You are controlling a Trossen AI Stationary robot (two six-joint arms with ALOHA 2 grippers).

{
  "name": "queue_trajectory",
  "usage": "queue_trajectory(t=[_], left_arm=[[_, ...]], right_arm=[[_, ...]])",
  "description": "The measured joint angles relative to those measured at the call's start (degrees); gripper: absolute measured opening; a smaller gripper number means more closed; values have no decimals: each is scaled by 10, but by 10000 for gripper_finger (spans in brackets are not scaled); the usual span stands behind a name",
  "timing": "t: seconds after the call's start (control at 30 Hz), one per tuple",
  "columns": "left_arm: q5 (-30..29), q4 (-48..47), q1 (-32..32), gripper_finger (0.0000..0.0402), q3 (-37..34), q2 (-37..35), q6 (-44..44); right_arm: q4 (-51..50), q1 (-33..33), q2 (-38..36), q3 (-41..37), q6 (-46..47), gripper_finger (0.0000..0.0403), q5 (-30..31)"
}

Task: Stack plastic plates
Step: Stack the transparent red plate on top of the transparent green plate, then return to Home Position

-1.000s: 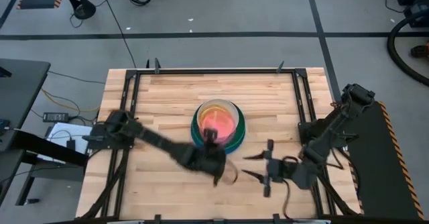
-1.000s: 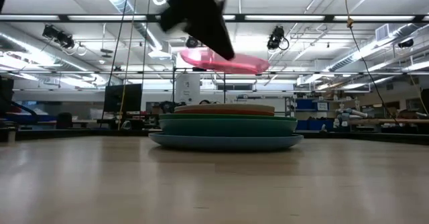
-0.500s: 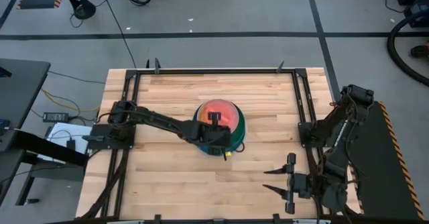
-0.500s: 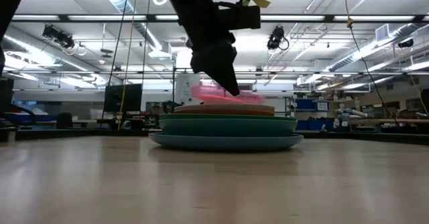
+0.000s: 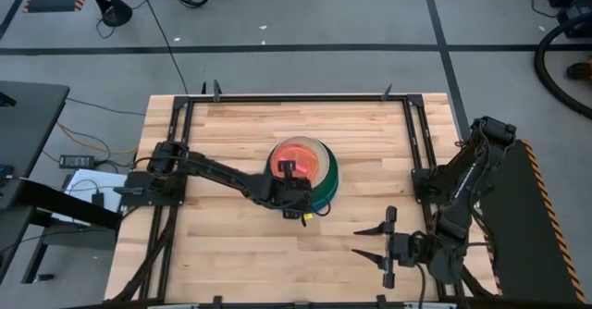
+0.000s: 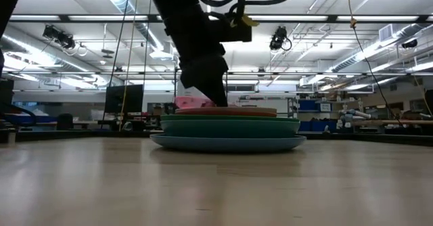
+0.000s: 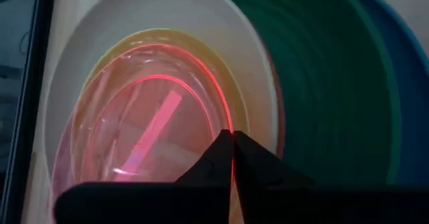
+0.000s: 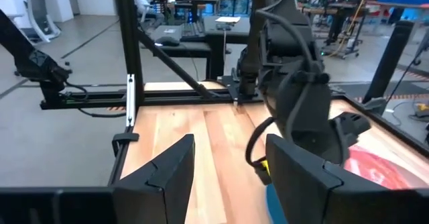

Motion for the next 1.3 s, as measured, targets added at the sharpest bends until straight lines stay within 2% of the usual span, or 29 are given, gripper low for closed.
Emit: queue_trajectory(t=[0.2, 0.33, 0.47, 0.53, 0.63, 0.77, 0.87, 0.97, 1.07, 1.17, 1.23, 1.3], left_arm=[[12, 54, 0, 80, -1, -7, 29], [30, 64, 9, 132, 0, -28, 34], [30, 37, 21, 168, -10, -98, 24], [29, 76, 25, 176, -57, -169, 26], [42, 156, 37, 179, -177, -291, 13], [92, 310, 61, 180, -364, -463, 4], [155, 393, 98, 180, -470, -561, 6], [215, 425, 162, 180, -527, -630, 9], [276, 411, 230, 179, -561, -690, 14], [351, 420, 282, 172, -586, -762, 29], [386, 418, 302, 165, -602, -807, 34], [402, 416, 311, 157, -619, -853, 42]], right_arm=[[0, -46, 0, 0, 15, 204, -47], [-15, -96, -3, 0, -6, 204, -105], [-59, -150, -35, -6, -24, 198, -126], [-67, -184, -63, -32, -24, 195, -145], [-32, -242, -108, -106, -4, 186, -210], [122, -343, -139, -222, -40, 164, -302], [220, -470, -153, -266, -74, 138, -430], [226, -599, -167, -268, -89, 105, -585], [218, -685, -196, -270, -101, 68, -691], [196, -708, -249, -289, -108, 30, -717], [163, -698, -300, -310, -108, 10, -714], [138, -668, -350, -327, -106, 8, -703]])
